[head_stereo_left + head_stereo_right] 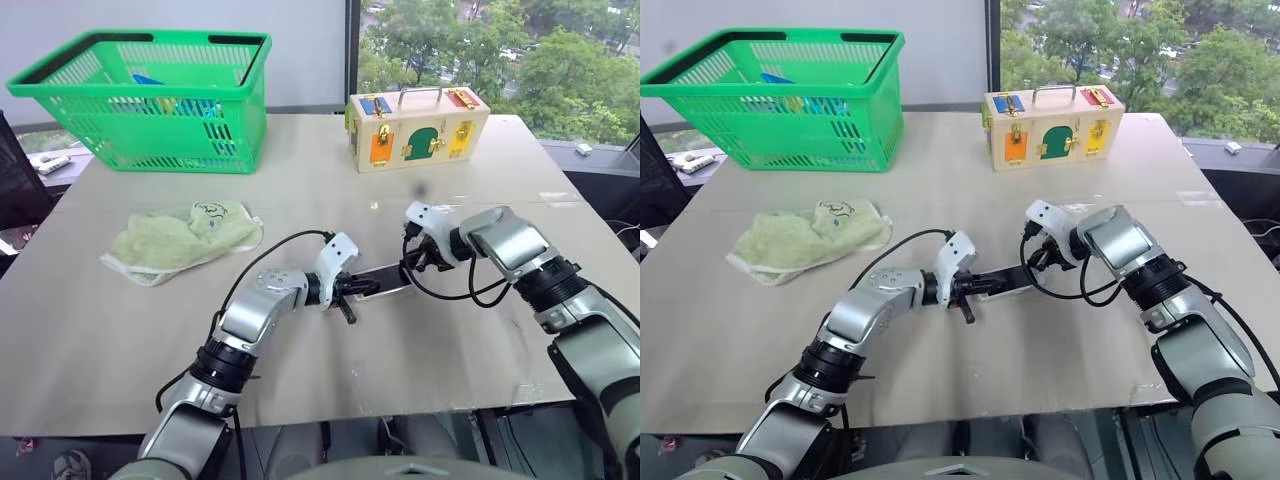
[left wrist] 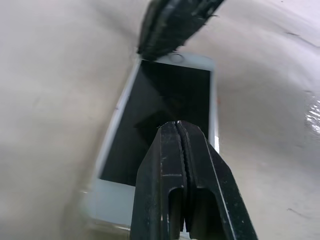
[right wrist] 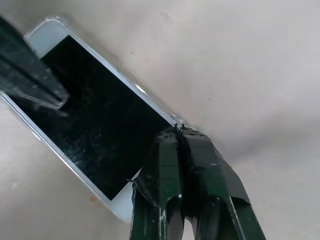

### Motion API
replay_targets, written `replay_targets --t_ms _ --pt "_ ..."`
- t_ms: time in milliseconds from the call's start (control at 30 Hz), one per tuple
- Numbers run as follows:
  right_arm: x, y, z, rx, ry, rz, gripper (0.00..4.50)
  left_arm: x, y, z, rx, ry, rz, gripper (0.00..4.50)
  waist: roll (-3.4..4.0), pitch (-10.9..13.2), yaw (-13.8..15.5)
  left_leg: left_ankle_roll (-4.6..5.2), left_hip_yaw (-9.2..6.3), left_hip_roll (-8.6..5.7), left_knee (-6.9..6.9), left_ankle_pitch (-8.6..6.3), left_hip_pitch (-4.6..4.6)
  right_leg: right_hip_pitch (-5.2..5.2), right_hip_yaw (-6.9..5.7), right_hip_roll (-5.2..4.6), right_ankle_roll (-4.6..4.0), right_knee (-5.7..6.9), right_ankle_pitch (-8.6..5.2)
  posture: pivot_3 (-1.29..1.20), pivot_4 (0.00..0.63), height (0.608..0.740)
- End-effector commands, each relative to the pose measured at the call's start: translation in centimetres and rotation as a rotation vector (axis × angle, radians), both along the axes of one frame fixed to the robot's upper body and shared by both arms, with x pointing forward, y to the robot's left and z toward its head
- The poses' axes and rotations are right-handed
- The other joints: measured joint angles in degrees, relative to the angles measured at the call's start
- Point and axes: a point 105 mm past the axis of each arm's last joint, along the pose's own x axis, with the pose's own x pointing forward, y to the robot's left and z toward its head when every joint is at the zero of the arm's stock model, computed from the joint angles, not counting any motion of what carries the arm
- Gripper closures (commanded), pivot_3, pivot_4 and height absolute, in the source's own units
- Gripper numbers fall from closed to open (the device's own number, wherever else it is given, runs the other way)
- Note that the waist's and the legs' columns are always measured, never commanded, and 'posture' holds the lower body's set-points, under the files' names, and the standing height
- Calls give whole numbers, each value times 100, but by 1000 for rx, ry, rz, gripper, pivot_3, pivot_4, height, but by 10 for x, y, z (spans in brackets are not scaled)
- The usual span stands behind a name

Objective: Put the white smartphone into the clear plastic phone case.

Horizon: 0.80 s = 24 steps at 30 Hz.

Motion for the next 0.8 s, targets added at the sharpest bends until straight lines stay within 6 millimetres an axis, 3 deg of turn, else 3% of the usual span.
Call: replay_targets --t_ms 33,133,267,467,633,733,800 --pt "-27 -14 -7 41 110 8 4472 -1 4 -12 25 28 13 4500 35 23 51 0 1 -3 1 0 -1 0 -4 -8 1 -1 0 0 150 740" --pt "-48 -13 5 58 122 79 4472 -2 6 -15 28 33 16 4500 76 41 73 5 3 -11 -4 3 -47 -34 -13 -18 4 -5 0 0 150 740" --pt "-62 -15 -9 -22 156 108 4472 -2 6 -16 27 35 15 4500 76 41 60 27 0 -8 -24 16 -83 -65 -15 1 0 -3 3 0 150 740" --pt "-48 -31 -52 -260 170 68 4472 -4 6 -17 28 38 13 4500 55 28 55 28 -5 -8 -38 13 -60 -58 -23 3 -3 -11 -34 0 150 740" --pt "-45 -29 -61 -275 198 67 4472 -5 8 -17 28 39 21 4500 8 -9 56 1 -26 -3 -28 -1 -39 -39 -57 -15 -4 -9 -34 0 150 740" --pt "-40 -24 -46 -186 109 73 4472 -5 7 -16 17 28 25 4500 12 -9 67 -2 -35 1 -15 -3 -34 -23 -81 -36 -4 -15 -35 0 150 740" --pt "-30 -5 -16 14 -35 75 4472 -4 5 -10 -22 3 24 4500 13 -6 71 -2 -37 -1 -16 -3 -36 -22 -99 -55 -4 -16 -35 0 150 740"
